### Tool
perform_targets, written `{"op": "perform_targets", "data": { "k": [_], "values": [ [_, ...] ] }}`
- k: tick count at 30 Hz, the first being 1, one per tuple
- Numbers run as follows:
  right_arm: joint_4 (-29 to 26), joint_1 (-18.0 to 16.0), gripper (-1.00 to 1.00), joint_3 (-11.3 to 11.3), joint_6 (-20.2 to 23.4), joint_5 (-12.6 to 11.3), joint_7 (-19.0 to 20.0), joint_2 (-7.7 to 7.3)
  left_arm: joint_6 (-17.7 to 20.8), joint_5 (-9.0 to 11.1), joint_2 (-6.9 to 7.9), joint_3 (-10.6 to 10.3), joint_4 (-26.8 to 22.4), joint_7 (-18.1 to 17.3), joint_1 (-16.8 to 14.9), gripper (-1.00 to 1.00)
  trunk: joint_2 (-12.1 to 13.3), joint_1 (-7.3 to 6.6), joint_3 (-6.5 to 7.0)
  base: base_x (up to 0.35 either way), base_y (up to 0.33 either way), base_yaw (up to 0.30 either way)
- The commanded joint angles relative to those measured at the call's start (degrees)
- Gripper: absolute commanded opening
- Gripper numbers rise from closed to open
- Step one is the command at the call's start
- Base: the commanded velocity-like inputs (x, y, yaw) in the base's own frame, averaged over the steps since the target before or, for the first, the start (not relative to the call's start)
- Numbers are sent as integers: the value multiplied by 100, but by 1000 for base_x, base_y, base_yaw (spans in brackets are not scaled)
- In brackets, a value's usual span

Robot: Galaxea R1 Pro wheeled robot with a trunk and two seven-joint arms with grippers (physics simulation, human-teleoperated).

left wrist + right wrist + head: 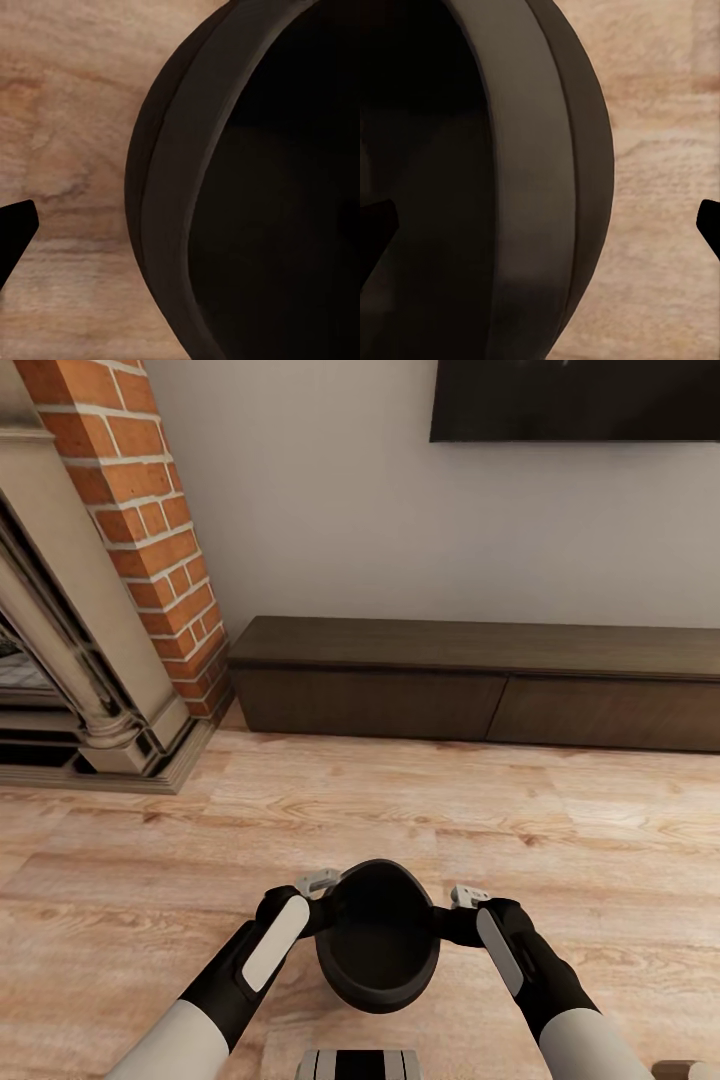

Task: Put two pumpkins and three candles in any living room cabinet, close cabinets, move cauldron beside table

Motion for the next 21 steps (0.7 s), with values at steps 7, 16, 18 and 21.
{"op": "perform_targets", "data": {
  "k": [7,16,18,21],
  "values": [
    [2,-2,100,9,25,13,9,0,-3,47,2,-10,1,60,-4,100,-6,7,-71,0,0,0],
    [4,-2,100,9,25,13,10,0,-35,20,3,-11,111,60,-8,100,-7,9,-93,0,0,0],
    [1,-2,100,9,25,13,11,0,-105,5,2,-11,141,60,-10,100,-10,14,-137,0,0,0],
    [-3,-2,100,9,25,13,11,0,-179,-6,10,-10,168,60,-12,100,-13,20,-182,0,0,0]
  ]
}}
